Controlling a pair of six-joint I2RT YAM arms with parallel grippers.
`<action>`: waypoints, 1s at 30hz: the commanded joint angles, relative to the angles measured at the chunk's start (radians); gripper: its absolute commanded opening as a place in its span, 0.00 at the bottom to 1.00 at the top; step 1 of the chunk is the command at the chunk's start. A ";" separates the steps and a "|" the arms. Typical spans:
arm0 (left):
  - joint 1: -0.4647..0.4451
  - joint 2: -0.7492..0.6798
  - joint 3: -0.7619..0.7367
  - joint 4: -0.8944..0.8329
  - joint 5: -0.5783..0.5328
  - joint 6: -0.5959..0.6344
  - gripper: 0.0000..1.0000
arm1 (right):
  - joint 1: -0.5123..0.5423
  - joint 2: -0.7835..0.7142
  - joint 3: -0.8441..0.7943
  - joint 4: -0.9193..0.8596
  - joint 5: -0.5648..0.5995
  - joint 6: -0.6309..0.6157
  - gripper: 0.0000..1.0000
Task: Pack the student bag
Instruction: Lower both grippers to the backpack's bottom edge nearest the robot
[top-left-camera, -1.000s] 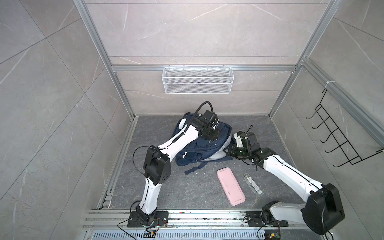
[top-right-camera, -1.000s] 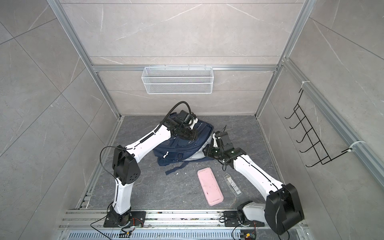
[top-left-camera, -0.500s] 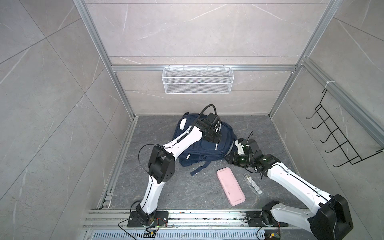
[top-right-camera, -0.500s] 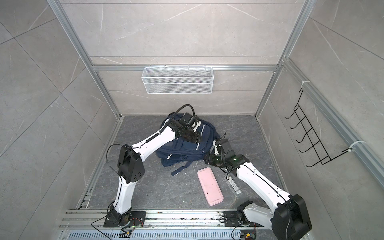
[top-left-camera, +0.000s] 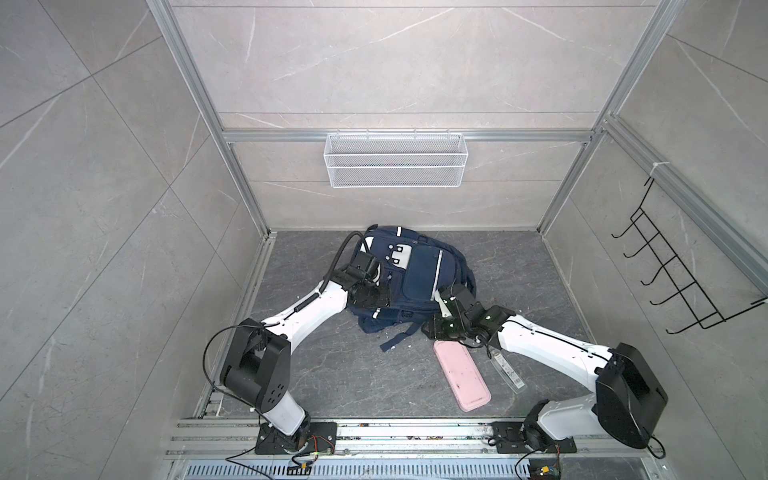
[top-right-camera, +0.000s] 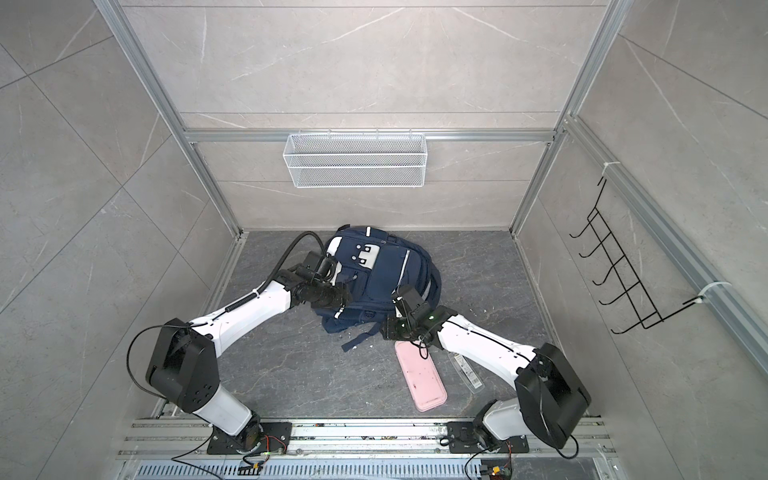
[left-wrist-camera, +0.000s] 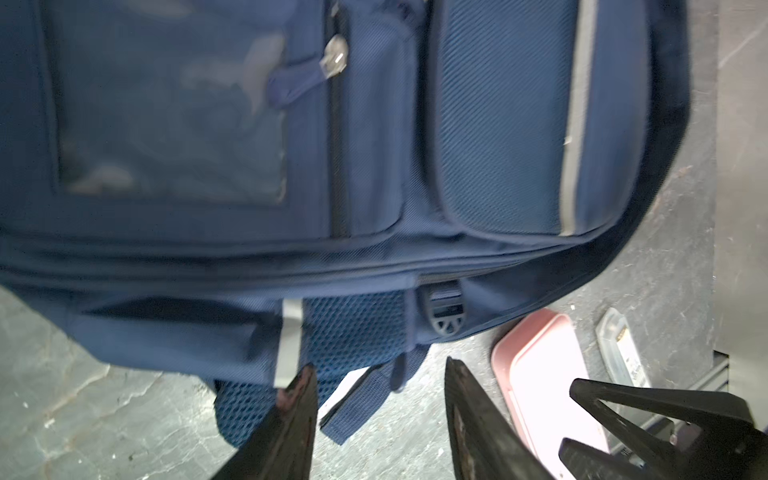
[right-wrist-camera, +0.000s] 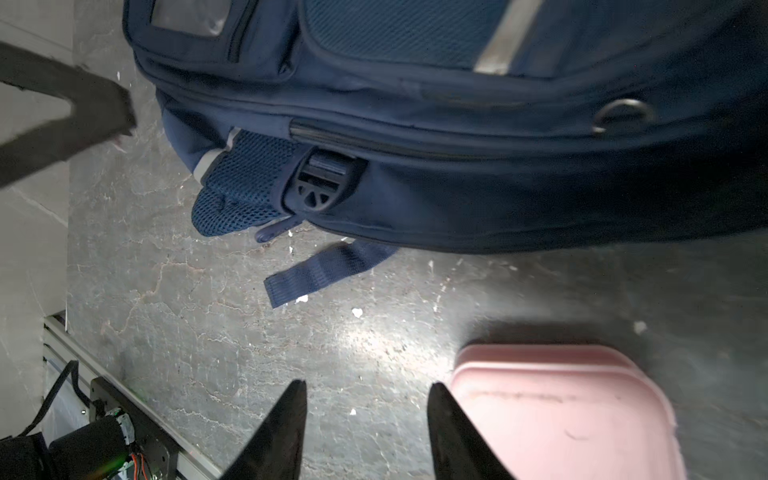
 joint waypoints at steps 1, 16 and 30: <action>0.026 -0.072 -0.069 0.083 0.042 -0.062 0.55 | 0.025 0.052 0.052 0.051 0.015 0.036 0.54; 0.171 -0.143 -0.309 0.244 0.183 -0.189 0.60 | 0.073 0.175 0.132 0.074 0.009 0.085 0.58; 0.183 -0.062 -0.325 0.331 0.210 -0.242 0.59 | 0.105 0.265 0.223 0.049 0.018 0.071 0.57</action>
